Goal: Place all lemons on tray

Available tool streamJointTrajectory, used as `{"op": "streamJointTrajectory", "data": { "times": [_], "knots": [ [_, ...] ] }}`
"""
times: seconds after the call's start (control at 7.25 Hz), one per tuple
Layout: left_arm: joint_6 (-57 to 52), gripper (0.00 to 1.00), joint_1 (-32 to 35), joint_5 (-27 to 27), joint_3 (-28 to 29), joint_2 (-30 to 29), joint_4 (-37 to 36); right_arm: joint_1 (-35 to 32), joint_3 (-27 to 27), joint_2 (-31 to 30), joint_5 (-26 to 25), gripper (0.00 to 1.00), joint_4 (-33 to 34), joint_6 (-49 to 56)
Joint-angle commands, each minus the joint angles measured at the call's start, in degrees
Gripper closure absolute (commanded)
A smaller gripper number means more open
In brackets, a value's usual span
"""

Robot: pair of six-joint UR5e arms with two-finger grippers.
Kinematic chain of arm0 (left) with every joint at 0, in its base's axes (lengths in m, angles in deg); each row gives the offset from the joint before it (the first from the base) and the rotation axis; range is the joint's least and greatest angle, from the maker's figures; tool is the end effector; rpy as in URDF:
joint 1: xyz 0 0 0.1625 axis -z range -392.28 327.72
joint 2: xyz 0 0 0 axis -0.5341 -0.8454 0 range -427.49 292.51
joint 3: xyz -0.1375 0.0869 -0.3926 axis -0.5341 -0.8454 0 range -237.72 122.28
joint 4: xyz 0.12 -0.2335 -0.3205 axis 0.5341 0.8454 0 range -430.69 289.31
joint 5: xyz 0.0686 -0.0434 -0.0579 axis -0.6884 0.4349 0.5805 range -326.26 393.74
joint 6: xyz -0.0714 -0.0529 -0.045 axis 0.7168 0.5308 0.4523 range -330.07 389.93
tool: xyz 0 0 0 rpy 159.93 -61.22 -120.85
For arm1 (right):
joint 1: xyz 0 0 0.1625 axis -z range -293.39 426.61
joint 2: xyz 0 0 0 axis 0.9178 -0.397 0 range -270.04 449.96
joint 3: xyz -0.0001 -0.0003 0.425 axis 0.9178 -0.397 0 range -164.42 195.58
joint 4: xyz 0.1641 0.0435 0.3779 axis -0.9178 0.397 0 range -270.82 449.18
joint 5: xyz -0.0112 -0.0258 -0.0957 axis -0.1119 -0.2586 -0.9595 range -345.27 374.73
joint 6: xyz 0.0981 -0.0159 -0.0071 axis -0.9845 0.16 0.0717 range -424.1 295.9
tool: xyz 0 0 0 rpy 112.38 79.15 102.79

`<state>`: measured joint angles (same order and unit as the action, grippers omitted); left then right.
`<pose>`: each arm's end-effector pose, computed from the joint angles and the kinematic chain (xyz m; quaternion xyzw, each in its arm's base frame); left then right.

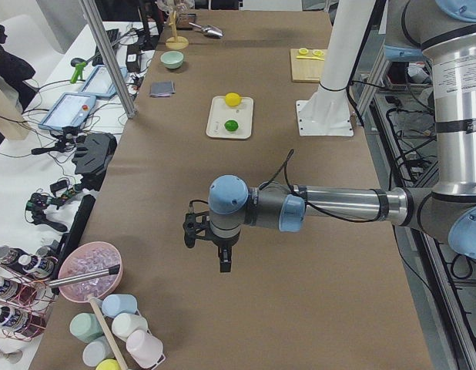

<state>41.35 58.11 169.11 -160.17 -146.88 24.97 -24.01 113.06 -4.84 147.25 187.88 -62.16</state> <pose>-0.0653 -0.4213 0.6239 0.0231 0.3889 -0.0696 0.9184 0.0709 -0.4469 0.6512 -0.0409 -0.3631 0.0083 0.9308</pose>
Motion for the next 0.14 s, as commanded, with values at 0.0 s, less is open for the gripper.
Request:
{"op": "streamJointTrajectory", "data": {
  "times": [0.0],
  "knots": [
    [0.18,0.02,0.04,-0.01,0.24,0.02,0.05,0.00,0.34,-0.21,0.02,0.01,-0.09,0.00]
  ]
}}
